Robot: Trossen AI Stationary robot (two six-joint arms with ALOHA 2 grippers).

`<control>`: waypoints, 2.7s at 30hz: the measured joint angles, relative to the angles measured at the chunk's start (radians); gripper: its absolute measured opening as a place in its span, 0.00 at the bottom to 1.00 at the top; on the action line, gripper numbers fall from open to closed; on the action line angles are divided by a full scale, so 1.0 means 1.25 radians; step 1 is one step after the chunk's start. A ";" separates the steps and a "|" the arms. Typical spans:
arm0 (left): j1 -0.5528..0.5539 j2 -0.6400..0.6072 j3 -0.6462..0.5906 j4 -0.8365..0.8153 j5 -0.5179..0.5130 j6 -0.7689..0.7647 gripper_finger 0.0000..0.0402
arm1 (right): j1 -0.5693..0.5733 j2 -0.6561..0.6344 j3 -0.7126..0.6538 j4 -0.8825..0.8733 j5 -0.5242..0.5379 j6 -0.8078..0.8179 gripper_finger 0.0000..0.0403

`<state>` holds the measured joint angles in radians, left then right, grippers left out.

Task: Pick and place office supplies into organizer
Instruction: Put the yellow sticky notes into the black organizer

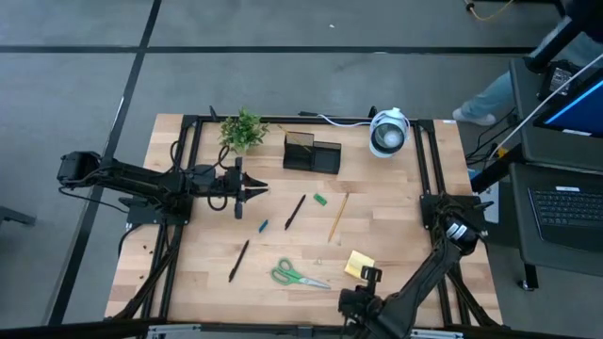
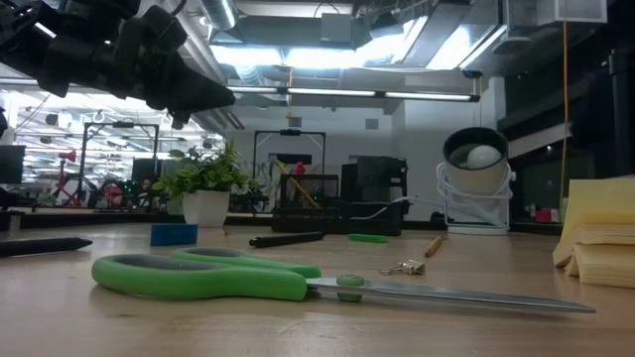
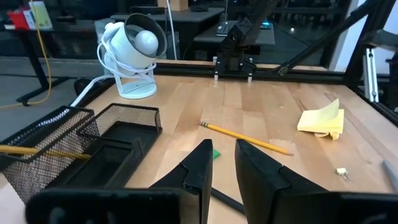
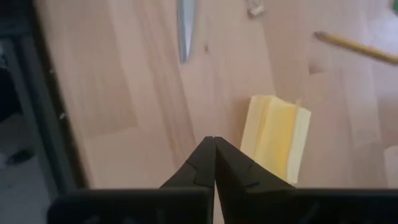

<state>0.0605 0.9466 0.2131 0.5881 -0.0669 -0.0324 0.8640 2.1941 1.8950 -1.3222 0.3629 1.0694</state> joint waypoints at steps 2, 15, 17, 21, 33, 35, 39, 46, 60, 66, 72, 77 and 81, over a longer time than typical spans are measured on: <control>0.000 0.000 0.000 0.000 0.000 0.007 0.16 | -0.006 0.000 -0.001 -0.001 -0.006 0.000 0.03; -0.001 0.000 0.000 0.000 -0.007 -0.015 0.16 | -0.035 0.000 -0.002 -0.026 -0.008 -0.004 0.28; -0.001 0.000 0.000 0.000 -0.008 -0.025 0.16 | -0.036 0.000 -0.002 -0.026 -0.008 -0.014 0.30; -0.001 0.000 0.000 0.000 -0.008 -0.026 0.16 | -0.034 0.000 -0.003 -0.026 -0.007 -0.020 0.33; -0.001 0.000 0.000 0.000 -0.008 -0.029 0.16 | -0.025 0.043 -0.004 -0.048 -0.001 -0.016 0.33; -0.001 0.000 0.000 0.000 -0.009 -0.029 0.16 | -0.025 0.049 -0.004 -0.058 0.001 -0.003 0.33; -0.001 0.000 0.000 0.000 -0.009 -0.029 0.16 | -0.025 0.060 -0.004 -0.078 0.001 0.022 0.33; -0.001 0.000 0.000 0.000 -0.011 -0.029 0.16 | -0.025 0.075 -0.004 -0.082 0.001 0.022 0.33; -0.001 0.000 0.000 0.000 -0.015 -0.029 0.16 | -0.034 0.101 -0.004 -0.116 0.001 0.059 0.33; -0.001 0.000 0.000 0.000 -0.015 -0.029 0.16 | -0.033 0.101 -0.004 -0.114 0.001 0.060 0.33; -0.001 0.000 0.000 0.000 -0.015 -0.028 0.16 | -0.033 0.101 -0.004 -0.113 0.001 0.060 0.33; -0.001 0.000 0.000 0.000 -0.015 -0.028 0.16 | -0.034 0.101 -0.004 -0.111 0.001 0.066 0.33; -0.001 0.000 0.000 0.000 -0.015 -0.026 0.16 | -0.034 0.101 -0.004 -0.111 0.001 0.083 0.33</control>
<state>0.0597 0.9466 0.2131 0.5879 -0.0860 -0.0654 0.8219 2.3203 1.8904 -1.4604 0.3645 1.1736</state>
